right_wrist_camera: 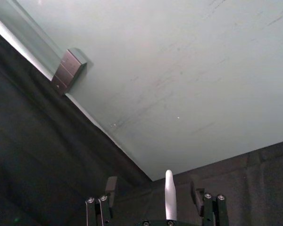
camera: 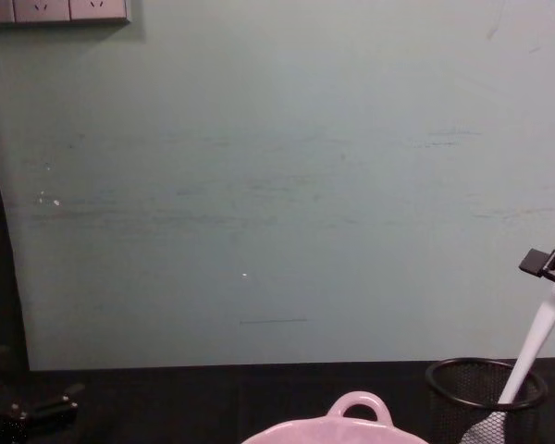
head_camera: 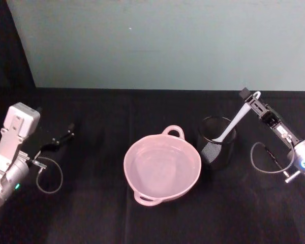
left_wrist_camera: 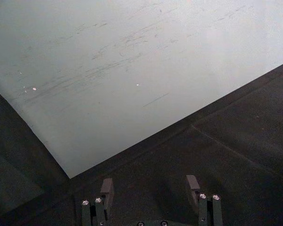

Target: Use the one hand to pick up the spoon and stir the clear water in the bowl.

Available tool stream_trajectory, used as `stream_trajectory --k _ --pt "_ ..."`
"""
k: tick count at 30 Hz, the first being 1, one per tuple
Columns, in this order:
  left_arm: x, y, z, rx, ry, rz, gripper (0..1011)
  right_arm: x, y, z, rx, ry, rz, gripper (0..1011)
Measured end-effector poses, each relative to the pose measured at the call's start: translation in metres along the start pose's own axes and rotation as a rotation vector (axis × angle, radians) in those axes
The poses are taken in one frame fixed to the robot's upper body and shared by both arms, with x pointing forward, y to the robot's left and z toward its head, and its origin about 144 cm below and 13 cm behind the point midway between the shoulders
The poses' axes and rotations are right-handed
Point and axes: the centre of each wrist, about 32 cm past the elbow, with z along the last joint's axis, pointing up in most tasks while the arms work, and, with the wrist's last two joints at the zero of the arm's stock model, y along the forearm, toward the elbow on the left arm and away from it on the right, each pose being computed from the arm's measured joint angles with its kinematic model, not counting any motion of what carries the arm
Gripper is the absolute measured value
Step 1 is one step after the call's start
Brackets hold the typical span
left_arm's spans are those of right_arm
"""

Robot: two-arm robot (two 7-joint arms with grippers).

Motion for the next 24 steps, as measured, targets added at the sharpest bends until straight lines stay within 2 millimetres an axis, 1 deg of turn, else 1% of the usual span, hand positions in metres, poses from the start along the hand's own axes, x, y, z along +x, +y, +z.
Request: stream_trajectory --k 3,7,8,9,11,14,15,16,17,19,20,21,23,24 --pt "0.0 0.0 0.0 0.0 0.0 0.0 1005 0.0002 0.0016 -0.0009 0.006 0.006 0.004 937" --pt "0.0 0.0 0.0 0.0 0.0 0.0 1005 -0.0006 0.0038 -0.0024 0.008 0.018 0.008 823" --pt "0.0 0.0 0.0 0.0 0.0 0.0 1005 -0.0008 0.0041 -0.0024 0.008 0.019 0.009 823" --pt "0.0 0.0 0.0 0.0 0.0 0.0 1005 -0.0009 0.0042 -0.0025 0.008 0.019 0.01 772" --pt "0.0 0.0 0.0 0.0 0.0 0.0 1005 -0.001 0.0045 -0.0026 0.007 0.02 0.01 734" --pt "0.0 0.0 0.0 0.0 0.0 0.0 1005 -0.0014 0.0044 -0.0024 0.004 0.017 0.008 616" --pt "0.0 0.0 0.0 0.0 0.0 0.0 1005 -0.0016 0.0043 -0.0022 0.004 0.015 0.008 616" --pt "0.0 0.0 0.0 0.0 0.0 0.0 1005 -0.0017 0.0039 -0.002 0.004 0.014 0.007 557" --pt "0.0 0.0 0.0 0.0 0.0 0.0 1005 -0.0016 0.0032 -0.0018 0.003 0.011 0.005 520" --pt "0.0 0.0 0.0 0.0 0.0 0.0 1005 -0.0015 0.0021 -0.0017 0.003 0.009 0.004 473" --pt "0.0 0.0 0.0 0.0 0.0 0.0 1005 -0.0013 0.0013 -0.0017 0.003 0.008 0.002 411" --pt "0.0 0.0 0.0 0.0 0.0 0.0 1005 -0.0012 0.0007 -0.0016 0.003 0.007 0.001 411" --pt "0.0 0.0 0.0 0.0 0.0 0.0 1005 -0.0009 -0.0011 -0.0017 0.004 0.005 -0.004 353" --pt "0.0 0.0 0.0 0.0 0.0 0.0 1005 -0.0008 -0.0023 -0.0016 0.004 0.003 -0.005 289"
